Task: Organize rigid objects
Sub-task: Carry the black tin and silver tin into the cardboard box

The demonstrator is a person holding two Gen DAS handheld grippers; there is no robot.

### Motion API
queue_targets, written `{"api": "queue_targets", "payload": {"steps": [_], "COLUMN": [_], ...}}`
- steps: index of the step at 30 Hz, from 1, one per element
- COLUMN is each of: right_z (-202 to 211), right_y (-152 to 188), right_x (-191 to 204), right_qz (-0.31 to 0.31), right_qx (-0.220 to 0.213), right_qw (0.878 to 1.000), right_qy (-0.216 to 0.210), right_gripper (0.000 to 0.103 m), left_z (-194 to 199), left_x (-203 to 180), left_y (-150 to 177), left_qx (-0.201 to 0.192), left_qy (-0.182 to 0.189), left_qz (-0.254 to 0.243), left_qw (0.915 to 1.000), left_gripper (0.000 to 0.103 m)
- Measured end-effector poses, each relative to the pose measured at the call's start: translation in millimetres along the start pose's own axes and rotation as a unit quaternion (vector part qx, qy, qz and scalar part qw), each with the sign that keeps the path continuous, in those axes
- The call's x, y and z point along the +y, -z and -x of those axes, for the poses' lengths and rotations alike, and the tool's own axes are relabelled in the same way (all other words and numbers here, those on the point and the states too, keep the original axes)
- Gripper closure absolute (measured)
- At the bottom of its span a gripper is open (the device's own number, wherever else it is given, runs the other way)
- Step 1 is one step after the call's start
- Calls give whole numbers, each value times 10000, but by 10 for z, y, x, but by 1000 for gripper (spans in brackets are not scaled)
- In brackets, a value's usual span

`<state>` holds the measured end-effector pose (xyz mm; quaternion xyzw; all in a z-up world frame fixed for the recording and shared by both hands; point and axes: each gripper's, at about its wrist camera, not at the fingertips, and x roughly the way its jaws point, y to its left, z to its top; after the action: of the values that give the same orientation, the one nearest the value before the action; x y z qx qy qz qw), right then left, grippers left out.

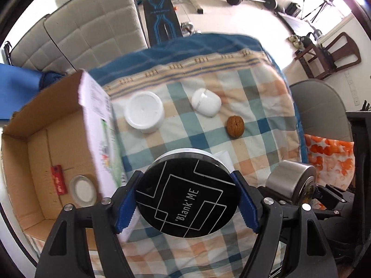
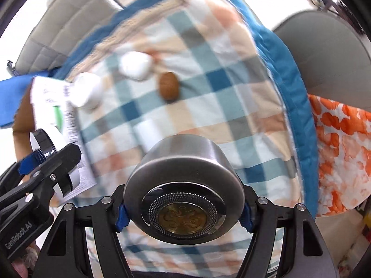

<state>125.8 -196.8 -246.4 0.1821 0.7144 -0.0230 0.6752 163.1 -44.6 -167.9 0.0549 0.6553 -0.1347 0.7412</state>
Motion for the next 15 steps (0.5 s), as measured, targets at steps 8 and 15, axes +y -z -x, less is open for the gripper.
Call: {"api": "queue_targets", "payload": {"steps": [8,15], "right_z": [450,331], "right_y": [60,130], "right_x": [972,2099], "right_qz": [645,1186], "right_qx": [-330,-388], "right_qw": [9972,9913], "right_qy": [-177,-407], "right_gripper": [30,30], "left_z": [416,621], "left_x": [1015,2055], "left_y": [1,90], "left_qx": [-449,-585], "left_qy": [23,-305], "left_qz": [388,862], "left_qw": [9982,9941], "left_gripper": [29,29]}}
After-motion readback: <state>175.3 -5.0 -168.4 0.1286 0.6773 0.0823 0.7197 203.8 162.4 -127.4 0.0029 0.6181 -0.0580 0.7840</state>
